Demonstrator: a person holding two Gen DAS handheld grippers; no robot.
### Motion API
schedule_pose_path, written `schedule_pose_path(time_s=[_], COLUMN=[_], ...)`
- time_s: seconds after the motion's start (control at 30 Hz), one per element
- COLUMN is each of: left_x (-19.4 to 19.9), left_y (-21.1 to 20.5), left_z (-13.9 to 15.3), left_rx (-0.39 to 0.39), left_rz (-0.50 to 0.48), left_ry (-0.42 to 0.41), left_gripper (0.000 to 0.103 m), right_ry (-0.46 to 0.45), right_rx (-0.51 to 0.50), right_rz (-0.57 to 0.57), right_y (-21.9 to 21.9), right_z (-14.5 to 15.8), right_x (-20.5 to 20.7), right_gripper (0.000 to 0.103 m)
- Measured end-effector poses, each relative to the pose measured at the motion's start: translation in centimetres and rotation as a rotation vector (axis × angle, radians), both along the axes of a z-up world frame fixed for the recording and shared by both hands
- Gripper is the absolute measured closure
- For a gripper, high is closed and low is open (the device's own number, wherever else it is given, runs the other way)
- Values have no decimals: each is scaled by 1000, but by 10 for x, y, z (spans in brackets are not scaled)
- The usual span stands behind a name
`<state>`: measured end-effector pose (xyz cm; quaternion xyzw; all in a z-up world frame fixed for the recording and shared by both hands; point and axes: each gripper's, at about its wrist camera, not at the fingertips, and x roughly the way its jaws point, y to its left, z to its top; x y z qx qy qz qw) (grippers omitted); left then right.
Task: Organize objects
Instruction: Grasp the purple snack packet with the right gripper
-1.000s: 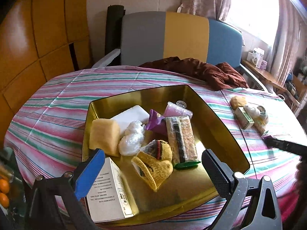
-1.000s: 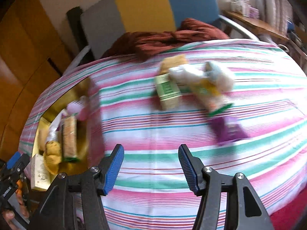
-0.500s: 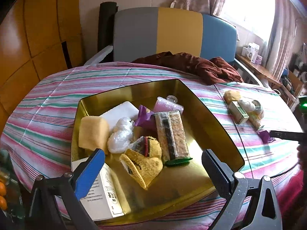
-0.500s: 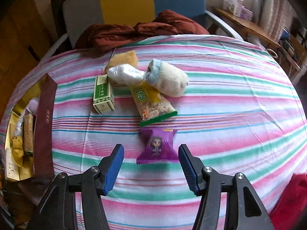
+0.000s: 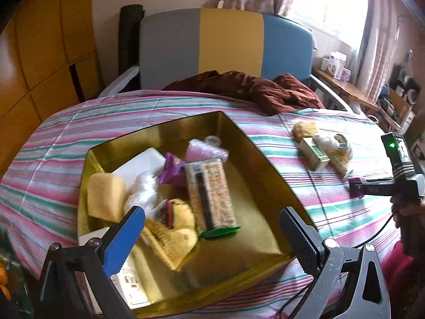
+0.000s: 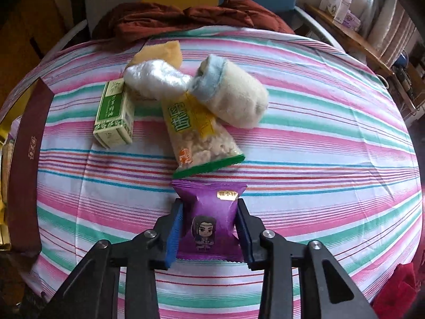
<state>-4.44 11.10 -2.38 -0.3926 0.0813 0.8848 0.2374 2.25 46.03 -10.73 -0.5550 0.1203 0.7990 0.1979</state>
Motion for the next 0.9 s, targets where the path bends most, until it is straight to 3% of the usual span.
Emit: schedule_pose_path(time_s=[0.2,0.6,0.9], left_x=[2,-6,-32], left_y=[33,133,205], left_z=[11,17,-19], left_rx=[8,8,-55], left_rz=[-74,-219,-212], left_ry=[10,-60,-190], left_gripper=[0,0,0], right_ry=[-21,-25,-22], right_rx=[-12,-27,-42], right_rz=[-43,-74,-76], right_y=[8,22,32], right_z=[-3,-1,-1], right_x=[5,11,8], right_gripper=[66,66,66])
